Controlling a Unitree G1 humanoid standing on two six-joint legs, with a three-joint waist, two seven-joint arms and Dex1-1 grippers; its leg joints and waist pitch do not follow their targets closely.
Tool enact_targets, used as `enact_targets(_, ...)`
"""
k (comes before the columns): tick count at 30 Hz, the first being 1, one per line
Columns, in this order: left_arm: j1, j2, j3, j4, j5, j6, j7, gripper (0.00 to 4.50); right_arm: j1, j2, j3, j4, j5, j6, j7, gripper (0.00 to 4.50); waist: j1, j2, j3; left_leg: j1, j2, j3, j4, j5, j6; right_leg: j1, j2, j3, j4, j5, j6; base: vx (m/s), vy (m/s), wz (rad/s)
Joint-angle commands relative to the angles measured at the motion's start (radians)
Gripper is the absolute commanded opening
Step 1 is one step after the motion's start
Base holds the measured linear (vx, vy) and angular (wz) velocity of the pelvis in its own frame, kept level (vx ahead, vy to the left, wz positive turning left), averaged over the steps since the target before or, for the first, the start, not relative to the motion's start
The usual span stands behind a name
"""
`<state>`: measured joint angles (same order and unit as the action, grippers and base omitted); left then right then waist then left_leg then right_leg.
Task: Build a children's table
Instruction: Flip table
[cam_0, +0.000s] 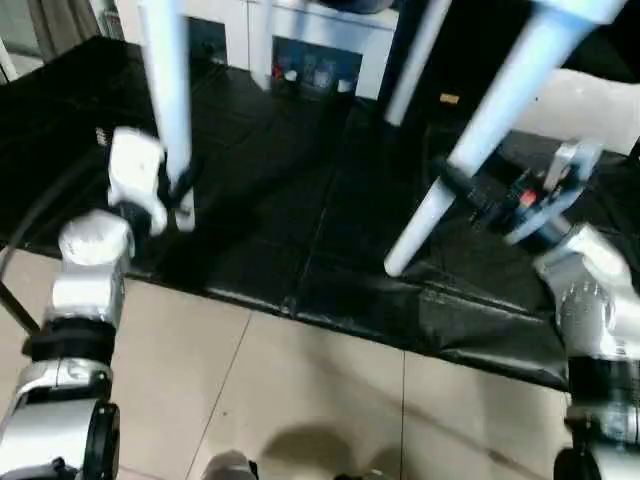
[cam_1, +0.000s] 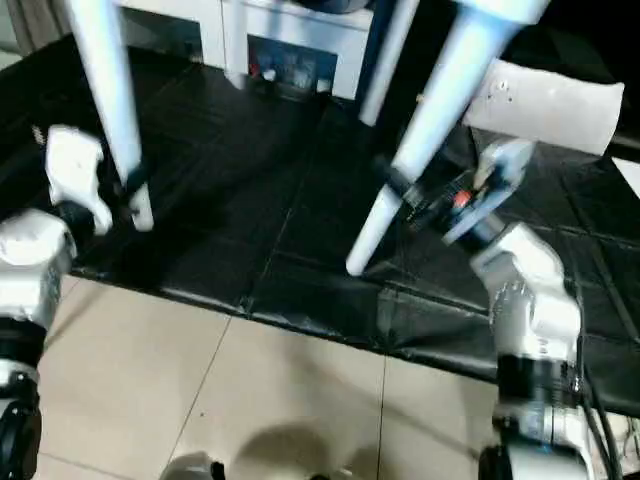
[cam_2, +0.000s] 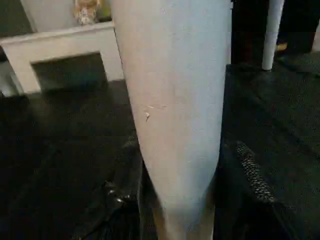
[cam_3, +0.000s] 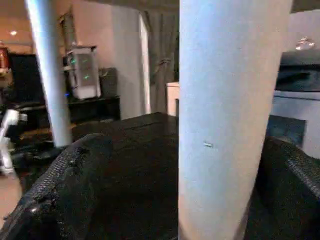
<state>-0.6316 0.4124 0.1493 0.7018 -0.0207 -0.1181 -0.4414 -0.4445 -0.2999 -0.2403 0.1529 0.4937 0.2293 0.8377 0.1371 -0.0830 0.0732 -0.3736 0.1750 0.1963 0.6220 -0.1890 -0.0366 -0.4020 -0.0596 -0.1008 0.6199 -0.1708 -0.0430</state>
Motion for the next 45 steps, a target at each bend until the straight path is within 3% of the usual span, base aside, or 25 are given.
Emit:
enact_targets(1, -0.035, -0.027, -0.130, 0.020, 0.117, -0.074, 0.019, 1.54, 0.053, 0.049, 0.126, -0.114, -0.031, 0.020, -0.008, 4.50, -0.014, 0.020, -0.081, 0.039, 0.076, -0.035, -0.080, -0.199, -0.015, 0.038, -0.108, 0.070, -0.084, -0.246, -0.127, 0.000, 0.000, 0.00)
enact_targets(3, -0.036, -0.031, -0.132, 0.044, 0.126, -0.083, 0.033, 1.54, 0.073, 0.062, 0.140, -0.138, -0.039, 0.025, -0.028, 4.50, -0.015, 0.022, -0.080, 0.036, 0.076, -0.042, -0.087, -0.221, -0.024, 0.044, -0.110, 0.069, -0.085, -0.285, -0.104, 0.000, 0.000, 0.00)
enact_targets(5, -0.044, -0.038, -0.134, 0.088, 0.137, -0.099, 0.057, 1.54, 0.100, 0.086, 0.162, -0.167, -0.060, 0.026, -0.067, 4.50, -0.017, 0.022, -0.080, 0.040, 0.078, -0.045, -0.090, -0.231, -0.037, 0.043, -0.112, 0.069, -0.087, -0.279, -0.106, 0.000, 0.000, 0.00)
enact_targets(6, -0.055, -0.041, -0.137, 0.121, 0.148, -0.111, 0.078, 1.54, 0.112, 0.101, 0.172, -0.167, -0.085, 0.019, -0.100, 4.50, -0.018, 0.014, -0.079, 0.042, 0.077, -0.045, -0.092, -0.249, -0.045, 0.042, -0.113, 0.070, -0.090, -0.304, -0.097, 0.000, 0.000, 0.00)
enact_targets(11, -0.075, -0.048, -0.137, 0.188, 0.155, -0.154, 0.102, 1.54, 0.136, 0.115, 0.194, -0.150, -0.173, -0.009, -0.194, 4.50, -0.023, 0.015, -0.076, 0.048, 0.078, -0.048, -0.096, -0.291, -0.066, 0.038, -0.118, 0.071, -0.100, -0.356, -0.071, 0.000, 0.000, 0.00)
enact_targets(12, -0.074, -0.054, -0.126, 0.199, 0.135, -0.175, 0.094, 2.10, 0.155, 0.127, 0.190, -0.158, -0.193, -0.014, -0.224, 4.50, -0.027, 0.015, -0.073, 0.050, 0.078, -0.051, -0.099, -0.324, -0.072, 0.038, -0.117, 0.069, -0.104, -0.385, -0.067, 0.000, 0.000, 0.00)
enact_targets(14, -0.055, -0.063, -0.104, 0.180, 0.092, -0.197, 0.056, 2.24, 0.183, 0.132, 0.183, -0.163, -0.210, -0.031, -0.250, 4.50, -0.030, 0.013, -0.072, 0.057, 0.079, -0.054, -0.101, -0.361, -0.078, 0.036, -0.120, 0.069, -0.112, -0.419, -0.061, 0.000, 0.000, 0.00)
enact_targets(17, -0.023, -0.076, -0.076, 0.144, 0.033, -0.210, 0.007, 2.44, 0.217, 0.138, 0.174, -0.176, -0.220, -0.052, -0.272, 4.50, -0.030, 0.020, -0.076, 0.053, 0.081, -0.055, -0.102, -0.349, -0.080, 0.040, -0.122, 0.072, -0.103, -0.362, -0.082, 0.000, 0.000, 0.00)
enact_targets(18, 0.015, -0.083, -0.048, 0.096, -0.027, -0.222, -0.031, 2.62, 0.247, 0.144, 0.168, -0.193, -0.227, -0.076, -0.286, 4.50, -0.030, 0.017, -0.077, 0.052, 0.082, -0.054, -0.102, -0.345, -0.080, 0.040, -0.122, 0.073, -0.100, -0.332, -0.095, 0.000, 0.000, 0.00)
enact_targets(20, 0.047, -0.088, -0.028, 0.058, -0.068, -0.229, -0.054, 2.67, 0.270, 0.147, 0.165, -0.204, -0.236, -0.099, -0.299, 4.50, -0.027, 0.019, -0.079, 0.048, 0.084, -0.052, -0.102, -0.330, -0.084, 0.044, -0.125, 0.074, -0.093, -0.286, -0.114, 0.000, 0.000, 0.00)
enact_targets(21, 0.098, -0.090, -0.009, -0.003, -0.113, -0.231, -0.080, 2.90, 0.301, 0.149, 0.160, -0.215, -0.261, -0.139, -0.324, 4.50, -0.028, 0.022, -0.080, 0.041, 0.085, -0.052, -0.102, -0.311, -0.085, 0.049, -0.127, 0.076, -0.084, -0.236, -0.133, 0.000, 0.000, 0.00)
enact_targets(24, 0.192, -0.085, 0.005, -0.107, -0.169, -0.237, -0.110, 3.06, 0.360, 0.174, 0.135, -0.245, -0.261, -0.182, -0.361, 4.50, -0.032, 0.022, -0.079, 0.039, 0.082, -0.048, -0.103, -0.306, -0.071, 0.051, -0.123, 0.077, -0.085, -0.230, -0.139, 0.000, 0.000, 0.00)
enact_targets(27, 0.335, -0.092, 0.017, -0.298, -0.249, -0.209, -0.136, 3.22, 0.453, 0.202, 0.108, -0.300, -0.248, -0.249, -0.380, 4.50, -0.034, 0.039, -0.076, 0.039, 0.083, -0.050, -0.105, -0.328, -0.060, 0.054, -0.122, 0.078, -0.089, -0.263, -0.137, 0.000, 0.000, 0.00)
enact_targets(29, 0.380, -0.098, 0.014, -0.360, -0.267, -0.193, -0.133, 3.45, 0.478, 0.206, 0.102, -0.314, -0.239, -0.262, -0.374, 4.50, -0.038, 0.034, -0.073, 0.036, 0.088, -0.049, -0.107, -0.342, -0.057, 0.054, -0.121, 0.078, -0.090, -0.264, -0.143, 0.000, 0.000, 0.00)
enact_targets(30, 0.432, -0.107, 0.012, -0.429, -0.281, -0.178, -0.130, 3.50, 0.508, 0.210, 0.099, -0.331, -0.227, -0.275, -0.369, 4.50, -0.042, 0.034, -0.066, 0.039, 0.081, -0.047, -0.107, -0.375, -0.050, 0.050, -0.115, 0.077, -0.098, -0.332, -0.130, 0.000, 0.000, 0.00)
enact_targets(31, 0.477, -0.114, 0.010, -0.484, -0.287, -0.163, -0.122, 3.56, 0.534, 0.212, 0.102, -0.345, -0.216, -0.285, -0.367, 4.50, -0.044, 0.042, -0.065, 0.040, 0.080, -0.050, -0.107, -0.398, -0.049, 0.050, -0.117, 0.077, -0.106, -0.393, -0.115, 0.000, 0.000, 0.00)
enact_targets(33, 0.516, -0.122, 0.007, -0.534, -0.292, -0.145, -0.107, 3.67, 0.556, 0.213, 0.104, -0.359, -0.207, -0.289, -0.367, 4.50, -0.047, 0.040, -0.057, 0.044, 0.078, -0.051, -0.104, -0.426, -0.042, 0.045, -0.118, 0.075, -0.121, -0.492, -0.082, 0.000, 0.000, 0.00)
enact_targets(34, 0.560, -0.133, 0.005, -0.595, -0.304, -0.120, -0.086, 3.81, 0.579, 0.220, 0.101, -0.386, -0.200, -0.291, -0.376, 4.50, -0.048, 0.046, -0.054, 0.048, 0.074, -0.053, -0.103, -0.441, -0.041, 0.040, -0.115, 0.072, -0.131, -0.557, -0.055, 0.000, 0.000, 0.00)
enact_targets(39, 0.667, -0.152, 0.003, -0.715, -0.318, -0.048, -0.033, 4.20, 0.651, 0.244, 0.099, -0.449, -0.210, -0.311, -0.418, 4.50, -0.064, 0.046, -0.046, 0.049, 0.068, -0.062, -0.101, -0.487, -0.047, 0.035, -0.111, 0.057, -0.155, -0.697, 0.016, 0.000, 0.000, 0.00)
enact_targets(40, 0.679, -0.155, 0.001, -0.728, -0.320, -0.038, -0.028, 4.30, 0.661, 0.247, 0.098, -0.455, -0.216, -0.314, -0.426, 4.50, -0.068, 0.050, -0.040, 0.062, 0.068, -0.065, -0.097, -0.523, -0.047, 0.028, -0.112, 0.046, -0.172, -0.728, 0.025, 0.000, 0.000, 0.00)
enact_targets(41, 0.693, -0.161, -0.004, -0.752, -0.314, -0.021, -0.015, 4.38, 0.672, 0.247, 0.095, -0.465, -0.219, -0.308, -0.435, 4.50, -0.068, 0.050, -0.040, 0.062, 0.068, -0.065, -0.097, -0.523, -0.047, 0.028, -0.112, 0.046, -0.172, -0.728, 0.025, 0.000, 0.000, 0.00)
enact_targets(42, 0.705, -0.165, -0.009, -0.770, -0.310, -0.005, -0.006, 4.45, 0.684, 0.248, 0.095, -0.472, -0.231, -0.303, -0.449, 4.50, -0.077, 0.056, -0.035, 0.075, 0.070, -0.071, -0.099, -0.578, -0.054, 0.029, -0.105, 0.025, -0.182, -0.729, 0.029, 0.000, 0.000, 0.00)
enact_targets(43, 0.716, -0.166, -0.010, -0.787, -0.308, 0.012, 0.000, 4.45, 0.693, 0.249, 0.099, -0.477, -0.239, -0.301, -0.461, 4.50, -0.091, 0.059, -0.031, 0.073, 0.078, -0.081, -0.111, -0.642, -0.062, 0.044, -0.097, 0.003, -0.186, -0.698, 0.036, 0.000, 0.000, 0.00)
enact_targets(44, 0.727, -0.170, -0.013, -0.799, -0.308, 0.035, 0.010, 4.45, 0.704, 0.252, 0.102, -0.482, -0.242, -0.287, -0.473, 4.50, -0.097, 0.070, -0.026, 0.069, 0.093, -0.089, -0.134, -0.726, -0.073, 0.062, -0.087, -0.010, -0.174, -0.653, 0.034, 0.000, 0.000, 0.00)
enact_targets(45, 0.738, -0.175, -0.019, -0.807, -0.297, 0.060, 0.027, 4.45, 0.717, 0.251, 0.107, -0.488, -0.243, -0.266, -0.478, 4.50, -0.091, 0.080, -0.025, 0.035, 0.118, -0.093, -0.179, -0.806, -0.090, 0.101, -0.073, 0.005, -0.089, -0.526, 0.005, 0.000, 0.000, 0.00)
